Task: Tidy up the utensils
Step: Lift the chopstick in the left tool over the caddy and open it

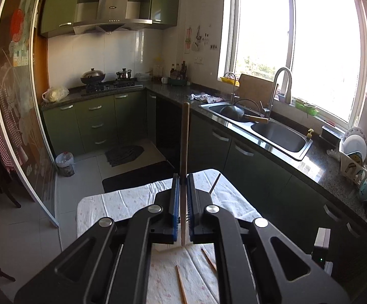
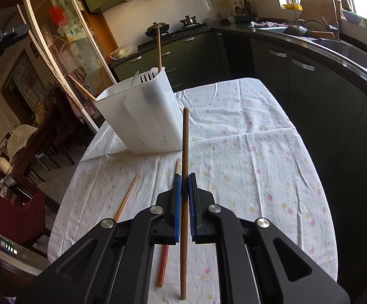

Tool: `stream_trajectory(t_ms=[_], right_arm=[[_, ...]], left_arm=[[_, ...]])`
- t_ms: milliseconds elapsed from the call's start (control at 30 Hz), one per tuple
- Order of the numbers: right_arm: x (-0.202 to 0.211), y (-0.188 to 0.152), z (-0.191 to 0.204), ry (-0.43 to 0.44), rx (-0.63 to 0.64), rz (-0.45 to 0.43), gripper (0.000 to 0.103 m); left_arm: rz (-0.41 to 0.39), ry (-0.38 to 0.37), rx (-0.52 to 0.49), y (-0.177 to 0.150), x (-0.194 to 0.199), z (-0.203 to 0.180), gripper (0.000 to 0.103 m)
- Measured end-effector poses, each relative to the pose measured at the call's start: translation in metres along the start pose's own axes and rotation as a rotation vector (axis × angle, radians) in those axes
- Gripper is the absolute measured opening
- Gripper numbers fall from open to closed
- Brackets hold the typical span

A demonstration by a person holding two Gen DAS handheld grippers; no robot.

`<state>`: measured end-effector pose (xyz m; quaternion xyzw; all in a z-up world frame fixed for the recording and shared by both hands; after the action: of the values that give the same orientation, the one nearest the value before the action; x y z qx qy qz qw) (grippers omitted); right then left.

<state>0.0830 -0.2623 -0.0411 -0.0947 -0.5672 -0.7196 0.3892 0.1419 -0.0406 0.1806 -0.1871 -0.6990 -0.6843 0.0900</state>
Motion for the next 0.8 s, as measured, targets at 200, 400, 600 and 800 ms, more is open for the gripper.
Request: stream_trajectory(t_ms=[200, 400, 600, 800], right_arm=[[0.006, 0.007, 0.004, 0.021, -0.002, -0.027, 0.007], [0.028, 0.040, 0.023, 0.039, 0.049, -0.113, 0.006], [0.044, 0.082, 0.051, 0.059, 0.106, -0.196, 0.006], [0.049, 0.136, 0.079, 0.080, 0.133, -0.258, 0.006]], left_arm=[[-0.014, 0.060, -0.019, 0.008, -0.041, -0.003, 0.006], [0.006, 0.077, -0.014, -0.014, -0.086, 0.003, 0.006], [0.085, 0.087, -0.013, -0.047, -0.113, 0.013, 0.006], [0.181, 0.081, -0.012, -0.084, -0.131, 0.021, 0.007]])
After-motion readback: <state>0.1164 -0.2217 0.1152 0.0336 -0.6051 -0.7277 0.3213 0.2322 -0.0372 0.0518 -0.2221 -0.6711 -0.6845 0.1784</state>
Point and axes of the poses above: each gripper's, at about its wrist camera, not at the fingertips, and x roughly against the way its jaws point, z to its left, y to its top, the point moved 4 cm from there along -x, roughly the way its jaws point, and after that the axes turned 7 degrees about -z, right-handed, at the moved point
